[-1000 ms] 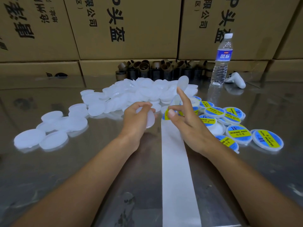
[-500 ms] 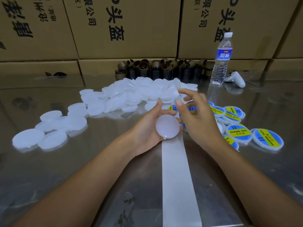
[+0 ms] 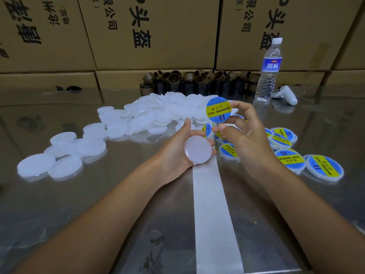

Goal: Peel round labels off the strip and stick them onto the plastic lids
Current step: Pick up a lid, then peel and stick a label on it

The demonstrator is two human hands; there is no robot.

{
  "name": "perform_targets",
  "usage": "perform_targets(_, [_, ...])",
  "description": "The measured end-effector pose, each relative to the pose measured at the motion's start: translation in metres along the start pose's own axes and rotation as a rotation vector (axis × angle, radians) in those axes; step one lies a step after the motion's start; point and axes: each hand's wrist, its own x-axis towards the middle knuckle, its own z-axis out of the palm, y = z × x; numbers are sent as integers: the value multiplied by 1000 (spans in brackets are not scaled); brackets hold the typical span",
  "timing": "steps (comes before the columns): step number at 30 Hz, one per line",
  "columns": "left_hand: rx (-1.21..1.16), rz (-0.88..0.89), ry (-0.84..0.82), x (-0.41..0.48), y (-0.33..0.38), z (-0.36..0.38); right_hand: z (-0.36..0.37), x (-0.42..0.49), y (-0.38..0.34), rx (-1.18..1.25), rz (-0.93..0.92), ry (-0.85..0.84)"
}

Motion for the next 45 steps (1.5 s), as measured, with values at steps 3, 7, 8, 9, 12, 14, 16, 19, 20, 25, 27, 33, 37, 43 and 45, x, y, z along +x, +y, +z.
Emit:
perform_targets(3, [-20, -5, -12, -1, 0, 2, 1, 0, 0, 4, 18, -30])
perform_targets(7, [2, 9, -20, 0, -1, 2, 1, 1, 2, -30, 25, -91])
perform_targets(8, [12, 18, -28, 1, -2, 1, 1, 1, 2, -38, 21, -107])
perform_targets(9, [21, 28, -37, 2, -3, 1, 2, 1, 3, -40, 15, -127])
perform_targets(12, [28, 35, -53, 4, -4, -1, 3, 0, 4, -37, -13, -183])
perform_targets(14, [35, 15, -71, 5, -5, -2, 4, -1, 5, -64, -33, -220])
perform_targets(16, [55, 2, -98, 6, -5, -2, 5, -2, 7, -112, -54, -248])
perform_targets(19, [56, 3, -132, 6, -5, -2, 6, -4, 10, -246, -100, -281])
perform_targets(20, [59, 1, -141, 6, -6, -2, 6, -4, 10, -299, -111, -293])
perform_targets(25, [100, 8, -148, 7, -6, -3, 7, -7, 12, -400, -101, -306])
perform_targets(27, [125, 9, -135, 8, -6, -3, 8, -7, 12, -427, -107, -323])
perform_targets(33, [143, 19, -106, 7, -6, -1, 8, -8, 12, -451, -94, -346])
perform_targets(37, [117, 7, -119, 7, -6, -1, 8, -8, 12, -464, -98, -366])
perform_targets(43, [112, 3, -140, 5, -5, 0, 8, -8, 12, -489, -103, -383])
perform_targets(45, [109, 0, -134, 5, -5, 0, 8, -9, 11, -490, -108, -389])
